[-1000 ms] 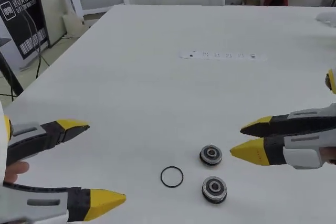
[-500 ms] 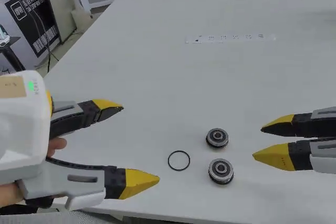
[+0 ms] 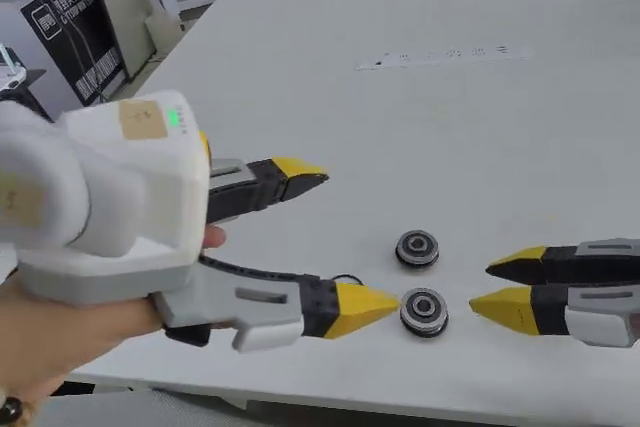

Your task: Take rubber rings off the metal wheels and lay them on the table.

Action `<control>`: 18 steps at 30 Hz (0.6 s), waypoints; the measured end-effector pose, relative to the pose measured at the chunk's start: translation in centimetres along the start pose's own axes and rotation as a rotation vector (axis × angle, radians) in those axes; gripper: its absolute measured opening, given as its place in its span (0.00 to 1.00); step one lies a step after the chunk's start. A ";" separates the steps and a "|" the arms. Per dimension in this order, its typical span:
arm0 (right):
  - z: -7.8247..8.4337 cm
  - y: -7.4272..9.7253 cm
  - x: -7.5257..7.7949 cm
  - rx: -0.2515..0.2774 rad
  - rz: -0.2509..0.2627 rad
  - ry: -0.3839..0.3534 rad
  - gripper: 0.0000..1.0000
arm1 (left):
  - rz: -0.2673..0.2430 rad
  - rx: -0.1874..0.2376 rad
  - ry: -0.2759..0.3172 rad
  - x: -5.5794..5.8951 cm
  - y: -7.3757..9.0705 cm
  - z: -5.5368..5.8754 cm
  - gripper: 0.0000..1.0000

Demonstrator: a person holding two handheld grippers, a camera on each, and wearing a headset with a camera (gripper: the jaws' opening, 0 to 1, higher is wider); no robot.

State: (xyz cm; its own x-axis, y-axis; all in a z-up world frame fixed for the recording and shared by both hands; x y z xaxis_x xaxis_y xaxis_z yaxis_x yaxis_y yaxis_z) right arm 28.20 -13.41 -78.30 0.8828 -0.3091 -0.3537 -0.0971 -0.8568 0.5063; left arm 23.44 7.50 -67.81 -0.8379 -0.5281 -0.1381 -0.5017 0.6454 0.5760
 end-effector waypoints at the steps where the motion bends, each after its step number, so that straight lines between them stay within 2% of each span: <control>1: 0.2 -0.1 0.0 -0.003 0.001 -0.001 0.28 | 0.005 -0.001 -0.001 0.1 -0.2 -0.1 0.70; 5: 0.7 -0.8 0.0 -0.015 -0.018 0.001 0.28 | 0.043 0.008 -0.017 0.6 -1.4 -0.7 0.68; 8: 0.9 -1.2 0.1 -0.033 -0.016 0.016 0.27 | 0.053 0.000 -0.033 0.7 -2.7 -0.9 0.66; 11: 1.0 -1.7 0.2 -0.034 -0.028 0.023 0.27 | 0.061 -0.024 -0.031 0.7 -4.0 -0.9 0.64; 14: 1.2 -2.1 0.2 -0.045 -0.037 0.036 0.26 | 0.075 -0.023 -0.032 0.9 -4.8 -0.8 0.63; 18: 1.3 -2.6 0.7 -0.054 -0.041 0.054 0.26 | 0.099 -0.048 -0.022 0.8 -6.3 -0.2 0.57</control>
State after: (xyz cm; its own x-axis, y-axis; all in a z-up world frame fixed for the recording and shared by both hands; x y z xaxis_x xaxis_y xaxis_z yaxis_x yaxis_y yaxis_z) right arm 28.46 -11.87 -80.86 0.9094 -0.2505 -0.3322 -0.0374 -0.8445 0.5343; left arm 25.97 2.89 -71.39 -0.8877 -0.4503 -0.0960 -0.4057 0.6664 0.6256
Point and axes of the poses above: the centre of the closed fingertips' face, and the gripper's own axes: y roughly backward along the fingers, x roughly to its right, z roughly out of its underside, the point moved 9 cm from there along y, roughly backward along the fingers, and after that the axes turned 7 degrees about -x, right-handed, at the moved point
